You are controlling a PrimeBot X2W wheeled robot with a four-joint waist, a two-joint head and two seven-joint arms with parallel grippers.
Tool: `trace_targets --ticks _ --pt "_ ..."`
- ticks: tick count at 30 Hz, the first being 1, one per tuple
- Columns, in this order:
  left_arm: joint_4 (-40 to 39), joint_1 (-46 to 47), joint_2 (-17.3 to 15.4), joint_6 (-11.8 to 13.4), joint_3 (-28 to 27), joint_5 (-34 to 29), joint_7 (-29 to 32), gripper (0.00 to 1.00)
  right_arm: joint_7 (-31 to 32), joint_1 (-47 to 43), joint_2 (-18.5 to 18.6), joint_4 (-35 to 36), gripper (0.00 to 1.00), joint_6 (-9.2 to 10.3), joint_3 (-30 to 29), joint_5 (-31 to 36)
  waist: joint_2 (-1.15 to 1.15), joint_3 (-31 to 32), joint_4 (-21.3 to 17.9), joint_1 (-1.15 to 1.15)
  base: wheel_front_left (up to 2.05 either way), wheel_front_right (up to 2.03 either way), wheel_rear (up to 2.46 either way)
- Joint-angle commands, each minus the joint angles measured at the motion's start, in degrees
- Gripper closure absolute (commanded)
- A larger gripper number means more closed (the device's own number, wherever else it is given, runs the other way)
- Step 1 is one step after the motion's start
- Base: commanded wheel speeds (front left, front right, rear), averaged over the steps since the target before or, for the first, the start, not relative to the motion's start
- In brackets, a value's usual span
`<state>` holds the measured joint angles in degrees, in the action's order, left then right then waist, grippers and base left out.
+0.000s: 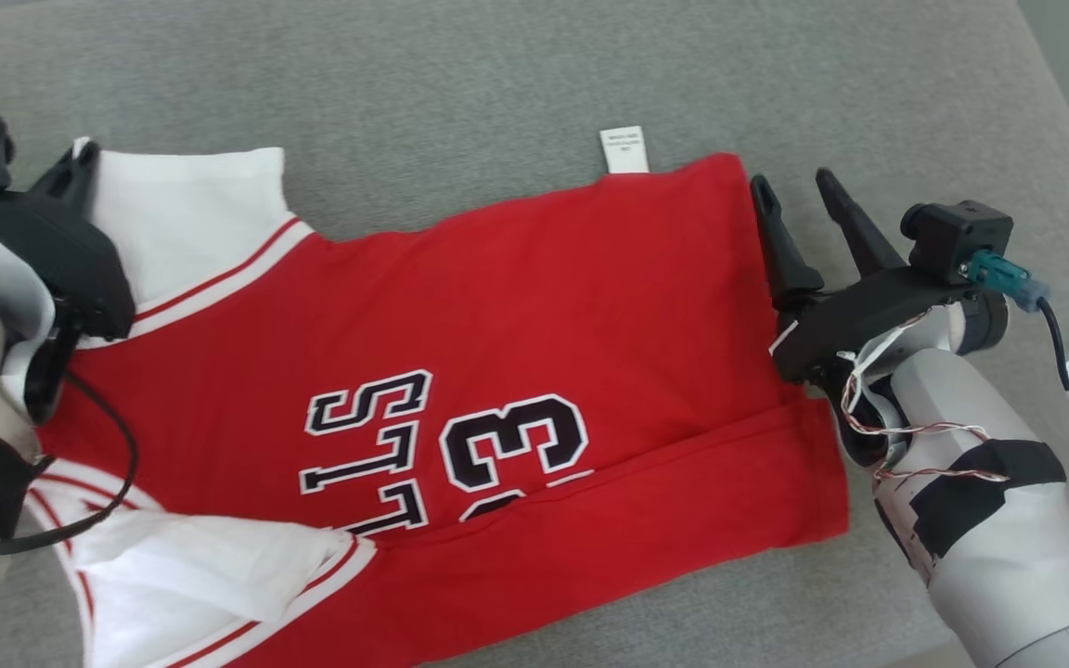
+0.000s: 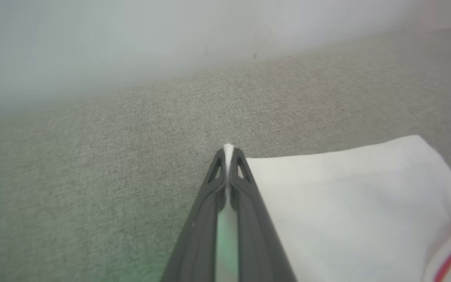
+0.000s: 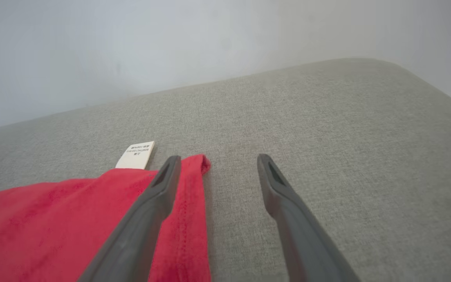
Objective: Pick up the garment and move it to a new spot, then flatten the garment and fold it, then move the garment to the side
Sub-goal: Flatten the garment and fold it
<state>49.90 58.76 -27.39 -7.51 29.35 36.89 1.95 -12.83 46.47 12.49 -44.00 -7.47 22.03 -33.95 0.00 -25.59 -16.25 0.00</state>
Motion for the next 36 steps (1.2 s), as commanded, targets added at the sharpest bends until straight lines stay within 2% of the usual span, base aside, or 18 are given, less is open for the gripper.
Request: trace_targets --ticks 1,7,14,15,16,17,18,19,29,36 --pt "-0.2 0.0 0.0 0.1 0.1 0.5 -0.5 1.0 0.2 0.6 0.4 -0.4 0.0 -0.08 0.1 -0.4 0.0 0.7 1.1 0.0 0.0 0.0 0.0" --pt "-2.8 0.1 0.5 0.1 3.0 2.2 -3.8 1.0 4.0 4.2 0.7 -4.2 0.0 -0.08 0.8 -2.6 0.0 1.1 4.1 0.0 0.0 0.0 0.0" --pt "-4.9 1.6 1.0 0.1 6.0 3.6 -5.4 1.0 9.3 8.9 0.9 -12.0 0.0 -0.08 1.4 -3.6 0.0 0.4 6.9 0.0 0.0 0.0 0.0" --pt "-5.0 1.7 1.0 0.1 6.4 3.9 -5.6 1.0 10.2 9.5 0.8 -13.6 0.09 -0.08 1.3 -3.6 0.0 0.3 7.1 0.0 0.0 0.0 0.0" --pt "-5.1 1.9 1.1 0.1 6.7 4.0 -5.7 1.0 10.8 10.3 0.6 -14.7 0.24 -0.08 1.6 -3.3 0.0 0.2 7.4 0.0 0.0 0.0 0.0" --pt "-5.1 2.2 1.1 0.1 6.8 4.0 -6.0 1.0 11.4 11.0 0.3 -15.7 0.6 -0.08 1.5 -3.6 0.0 0.1 7.6 0.0 0.0 0.0 0.0" --pt "-5.0 2.4 1.2 0.1 7.1 4.1 -6.2 1.0 12.1 11.4 -0.1 -16.8 0.7 -0.08 1.5 -3.9 0.0 0.0 7.7 0.0 0.0 0.0 0.0" --pt "-5.0 2.6 1.2 0.1 7.3 4.2 -6.4 1.0 12.5 11.8 -0.3 -17.7 1.0 -0.08 1.6 -3.9 0.0 0.0 7.9 0.0 0.0 0.0 0.0" --pt "-3.5 5.1 1.5 0.1 7.8 5.3 -11.0 1.0 2.0 18.4 0.7 -21.5 1.0 -0.08 0.5 -2.2 0.0 1.5 9.3 0.0 0.0 0.0 0.0" --pt "-3.8 2.7 2.1 0.1 9.3 5.5 -14.0 1.0 0.2 15.2 0.3 -22.0 1.0 -0.08 1.8 -4.3 0.0 4.3 10.2 0.0 0.0 0.0 0.0"
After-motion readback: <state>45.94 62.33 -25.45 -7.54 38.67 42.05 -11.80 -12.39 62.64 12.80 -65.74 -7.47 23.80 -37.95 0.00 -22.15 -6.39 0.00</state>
